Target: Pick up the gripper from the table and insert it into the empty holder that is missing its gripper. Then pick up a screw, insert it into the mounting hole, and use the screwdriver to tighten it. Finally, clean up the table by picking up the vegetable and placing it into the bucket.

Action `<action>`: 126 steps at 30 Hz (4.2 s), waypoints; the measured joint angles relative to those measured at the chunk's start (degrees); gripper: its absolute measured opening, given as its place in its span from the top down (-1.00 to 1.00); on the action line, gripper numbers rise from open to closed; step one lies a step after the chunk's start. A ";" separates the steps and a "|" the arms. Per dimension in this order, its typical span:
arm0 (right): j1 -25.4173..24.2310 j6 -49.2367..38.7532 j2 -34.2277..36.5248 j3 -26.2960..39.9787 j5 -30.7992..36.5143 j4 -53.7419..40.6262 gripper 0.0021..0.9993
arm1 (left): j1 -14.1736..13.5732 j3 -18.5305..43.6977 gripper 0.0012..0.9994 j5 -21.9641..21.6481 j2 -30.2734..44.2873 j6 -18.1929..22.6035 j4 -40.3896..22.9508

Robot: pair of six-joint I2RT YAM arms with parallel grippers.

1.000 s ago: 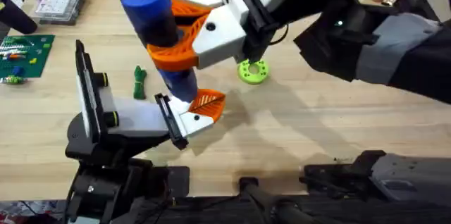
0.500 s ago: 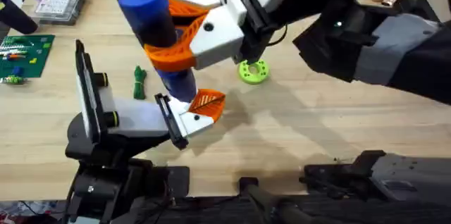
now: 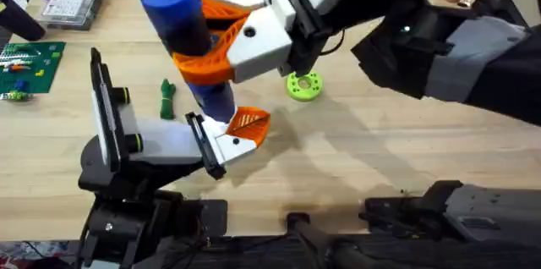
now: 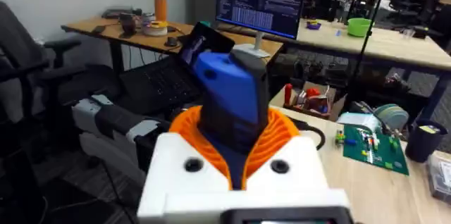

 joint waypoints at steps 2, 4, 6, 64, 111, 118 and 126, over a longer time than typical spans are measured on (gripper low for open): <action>0.00 0.00 -0.02 0.00 0.00 -0.11 0.90 | 0.00 0.00 0.97 0.00 0.00 0.00 0.00; 0.00 0.00 -0.02 0.00 0.00 -0.14 0.90 | 0.00 0.00 0.97 0.00 0.00 0.00 0.00; 0.00 0.00 -0.02 0.00 0.00 -0.14 0.90 | 0.00 0.00 0.97 0.00 0.00 0.00 0.00; 0.00 0.20 0.89 -0.81 1.00 -0.10 0.90 | 0.00 0.00 0.97 0.04 0.02 -0.46 -0.10; -0.46 6.81 1.74 5.10 -2.73 3.63 0.90 | 0.00 0.00 0.97 0.23 0.00 -0.59 -0.07; -1.62 4.03 0.37 15.60 -4.37 -10.83 0.90 | 0.00 0.00 0.97 0.24 0.00 -0.59 -0.07; -4.00 -4.75 0.20 16.29 -1.51 -30.78 0.90 | 0.00 0.00 0.97 0.23 0.00 -0.57 -0.08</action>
